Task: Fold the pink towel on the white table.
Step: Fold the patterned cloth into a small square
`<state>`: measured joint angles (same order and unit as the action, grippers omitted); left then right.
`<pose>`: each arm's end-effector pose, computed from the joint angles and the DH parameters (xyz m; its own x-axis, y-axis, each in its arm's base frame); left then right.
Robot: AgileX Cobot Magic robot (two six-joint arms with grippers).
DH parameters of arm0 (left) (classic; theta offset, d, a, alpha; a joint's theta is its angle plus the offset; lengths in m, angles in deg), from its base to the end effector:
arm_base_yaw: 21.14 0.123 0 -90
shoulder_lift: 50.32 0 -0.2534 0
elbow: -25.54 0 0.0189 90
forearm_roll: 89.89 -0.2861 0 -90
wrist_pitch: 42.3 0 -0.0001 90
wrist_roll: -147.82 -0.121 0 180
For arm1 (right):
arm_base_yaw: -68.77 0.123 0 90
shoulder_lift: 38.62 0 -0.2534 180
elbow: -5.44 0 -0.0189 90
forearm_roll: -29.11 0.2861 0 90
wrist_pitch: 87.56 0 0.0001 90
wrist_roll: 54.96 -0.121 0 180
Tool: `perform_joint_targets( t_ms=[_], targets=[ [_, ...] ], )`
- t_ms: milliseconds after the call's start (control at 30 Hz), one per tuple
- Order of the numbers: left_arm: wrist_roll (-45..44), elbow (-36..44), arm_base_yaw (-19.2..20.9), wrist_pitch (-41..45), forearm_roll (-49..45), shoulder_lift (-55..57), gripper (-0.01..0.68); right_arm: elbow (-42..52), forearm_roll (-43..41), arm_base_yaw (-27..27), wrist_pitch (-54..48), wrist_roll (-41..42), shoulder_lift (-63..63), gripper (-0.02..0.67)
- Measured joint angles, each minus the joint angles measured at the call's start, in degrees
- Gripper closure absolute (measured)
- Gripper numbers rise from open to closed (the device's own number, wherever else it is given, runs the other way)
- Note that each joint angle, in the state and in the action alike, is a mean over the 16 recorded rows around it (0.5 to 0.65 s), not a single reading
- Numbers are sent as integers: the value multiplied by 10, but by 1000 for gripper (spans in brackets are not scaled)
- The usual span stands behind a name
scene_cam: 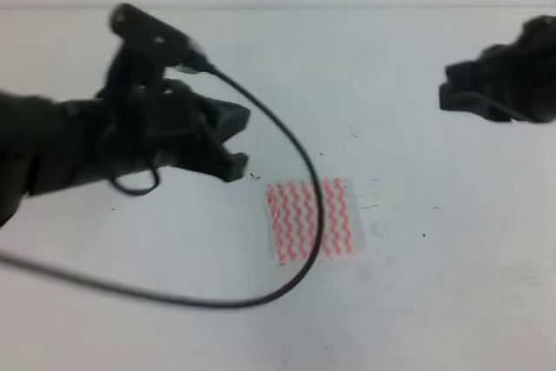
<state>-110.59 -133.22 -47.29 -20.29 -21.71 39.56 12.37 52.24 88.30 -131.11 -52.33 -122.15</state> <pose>0.3151 -0.2017 0.2348 -0.2953 0.3580 -0.8858 0.7608 0.6490 0.0086 0.3139 0.1461 0.3140 -0.7348 -0.0036 -0.6783 -0.3385 0.8685 0.3621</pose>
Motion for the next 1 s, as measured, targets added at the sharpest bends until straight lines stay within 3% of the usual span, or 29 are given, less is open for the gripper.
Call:
perform_joint_targets(
  t_ms=[400,1000],
  targets=[
    [-20,223,0,-145,87,-288,673,207,11,0,103,21,224,651],
    [-22,503,0,-267,192,-717,673,475,54,0,311,92,453,651]
  ],
)
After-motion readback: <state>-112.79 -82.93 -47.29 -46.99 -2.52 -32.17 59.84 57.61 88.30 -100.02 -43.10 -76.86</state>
